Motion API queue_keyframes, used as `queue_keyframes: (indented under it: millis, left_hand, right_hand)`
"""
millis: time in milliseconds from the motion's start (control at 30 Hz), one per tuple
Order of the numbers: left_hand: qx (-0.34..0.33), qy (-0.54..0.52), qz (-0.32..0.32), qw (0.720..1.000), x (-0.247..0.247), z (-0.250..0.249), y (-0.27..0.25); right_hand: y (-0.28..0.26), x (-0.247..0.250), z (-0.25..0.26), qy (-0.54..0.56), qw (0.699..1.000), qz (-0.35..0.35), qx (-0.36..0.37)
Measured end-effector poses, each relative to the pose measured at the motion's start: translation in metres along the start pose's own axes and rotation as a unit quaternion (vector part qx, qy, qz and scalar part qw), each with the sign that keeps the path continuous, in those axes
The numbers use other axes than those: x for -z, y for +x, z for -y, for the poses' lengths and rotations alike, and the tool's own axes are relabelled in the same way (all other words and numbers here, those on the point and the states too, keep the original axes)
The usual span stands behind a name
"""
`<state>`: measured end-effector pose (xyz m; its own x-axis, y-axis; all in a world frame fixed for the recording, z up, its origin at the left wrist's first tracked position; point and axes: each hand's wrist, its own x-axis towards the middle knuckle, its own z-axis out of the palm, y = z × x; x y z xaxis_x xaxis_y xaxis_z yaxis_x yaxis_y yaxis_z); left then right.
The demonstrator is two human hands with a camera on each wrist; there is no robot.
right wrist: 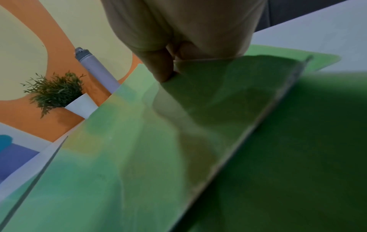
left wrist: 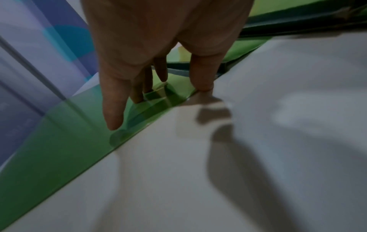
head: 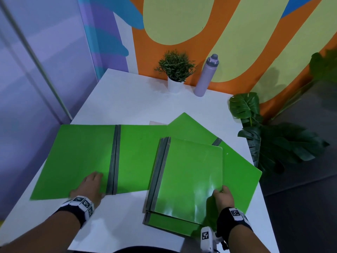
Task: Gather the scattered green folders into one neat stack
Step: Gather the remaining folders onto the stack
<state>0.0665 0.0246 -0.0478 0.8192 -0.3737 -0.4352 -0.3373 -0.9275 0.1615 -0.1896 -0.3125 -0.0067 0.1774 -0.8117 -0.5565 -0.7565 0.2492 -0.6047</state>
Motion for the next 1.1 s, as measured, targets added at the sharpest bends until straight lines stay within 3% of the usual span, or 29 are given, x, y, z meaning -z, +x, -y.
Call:
queue_keyframes:
  millis: [233, 400, 600, 833, 1100]
  left_hand:
    - [-0.098, 0.129, 0.025, 0.987, 0.01, -0.01, -0.017]
    - [-0.152, 0.249, 0.031, 0.956, 0.006, -0.018, -0.026]
    - [-0.169, 0.221, -0.002, 0.961, 0.02, -0.019, -0.017]
    - [-0.136, 0.176, 0.047, 0.974, 0.017, -0.033, -0.012]
    - [-0.154, 0.239, 0.042, 0.958, 0.016, -0.039, -0.022]
  right_hand:
    - [-0.003, 0.0, 0.0, 0.03, 0.999, 0.013, -0.004]
    - [-0.002, -0.001, 0.005, 0.094, 0.995, 0.028, -0.017]
    - [-0.002, 0.003, 0.015, 0.11, 0.993, 0.049, -0.012]
    - [-0.006, 0.002, 0.012, 0.123, 0.99, 0.061, -0.016]
    - [-0.008, 0.002, 0.009, 0.153, 0.986, 0.066, -0.031]
